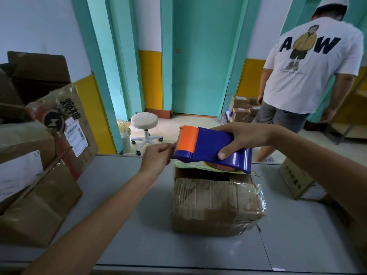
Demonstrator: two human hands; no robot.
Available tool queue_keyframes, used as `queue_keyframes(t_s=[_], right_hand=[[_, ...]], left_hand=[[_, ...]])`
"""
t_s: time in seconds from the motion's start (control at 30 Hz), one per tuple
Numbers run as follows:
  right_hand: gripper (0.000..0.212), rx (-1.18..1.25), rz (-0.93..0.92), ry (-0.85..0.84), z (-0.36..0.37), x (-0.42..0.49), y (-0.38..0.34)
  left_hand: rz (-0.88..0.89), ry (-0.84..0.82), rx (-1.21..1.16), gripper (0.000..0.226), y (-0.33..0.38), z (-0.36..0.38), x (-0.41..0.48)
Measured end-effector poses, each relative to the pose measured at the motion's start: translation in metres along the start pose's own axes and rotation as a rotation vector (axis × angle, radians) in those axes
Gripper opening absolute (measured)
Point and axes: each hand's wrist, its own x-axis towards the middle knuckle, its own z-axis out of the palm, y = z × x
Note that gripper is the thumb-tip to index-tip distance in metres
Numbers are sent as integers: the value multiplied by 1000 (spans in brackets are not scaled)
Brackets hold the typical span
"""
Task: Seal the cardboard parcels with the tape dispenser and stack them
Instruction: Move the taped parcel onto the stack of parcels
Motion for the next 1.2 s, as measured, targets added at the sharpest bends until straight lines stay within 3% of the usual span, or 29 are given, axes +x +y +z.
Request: queue_keyframes(t_s=[0.13, 0.27, 0.53, 1.0, 1.2], right_hand=[[87, -20, -7, -34, -5, -6, 3], [82, 57, -1, -48, -17, -21, 10], [87, 4, 124, -244, -13, -32, 17], [96, 42, 194, -270, -10, -45, 19], [70, 41, 278, -207, -26, -58, 22]], left_hand=[[81, 4, 156, 20, 3, -4, 2], [65, 12, 106, 20, 3, -16, 1], [29, 33, 104, 21, -6, -32, -4], [-79, 76, 74, 22, -16, -50, -4], [-61, 78, 119, 20, -22, -54, -4]])
